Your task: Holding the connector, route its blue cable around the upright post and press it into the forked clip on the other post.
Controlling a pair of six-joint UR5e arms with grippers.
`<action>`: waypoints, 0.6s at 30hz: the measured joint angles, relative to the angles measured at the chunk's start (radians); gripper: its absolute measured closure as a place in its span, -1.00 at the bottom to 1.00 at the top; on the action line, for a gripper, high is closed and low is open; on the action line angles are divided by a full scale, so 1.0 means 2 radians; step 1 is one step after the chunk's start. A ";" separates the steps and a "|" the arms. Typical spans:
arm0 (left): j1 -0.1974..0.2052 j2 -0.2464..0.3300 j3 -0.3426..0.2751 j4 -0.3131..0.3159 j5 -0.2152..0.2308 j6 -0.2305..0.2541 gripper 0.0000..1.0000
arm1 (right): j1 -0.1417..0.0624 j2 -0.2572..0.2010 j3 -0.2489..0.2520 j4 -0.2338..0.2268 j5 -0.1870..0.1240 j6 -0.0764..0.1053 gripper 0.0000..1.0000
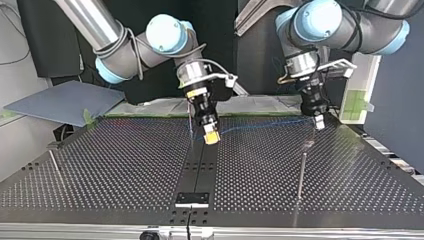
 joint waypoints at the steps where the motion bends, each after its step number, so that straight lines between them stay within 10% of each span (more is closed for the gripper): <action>1: 0.002 0.005 0.005 -0.005 0.001 -0.001 1.00 | 0.000 0.000 -0.004 0.002 -0.001 0.000 1.00; 18: 0.023 -0.015 0.081 -0.036 0.041 -0.030 1.00 | -0.007 0.001 -0.054 0.008 -0.012 0.034 1.00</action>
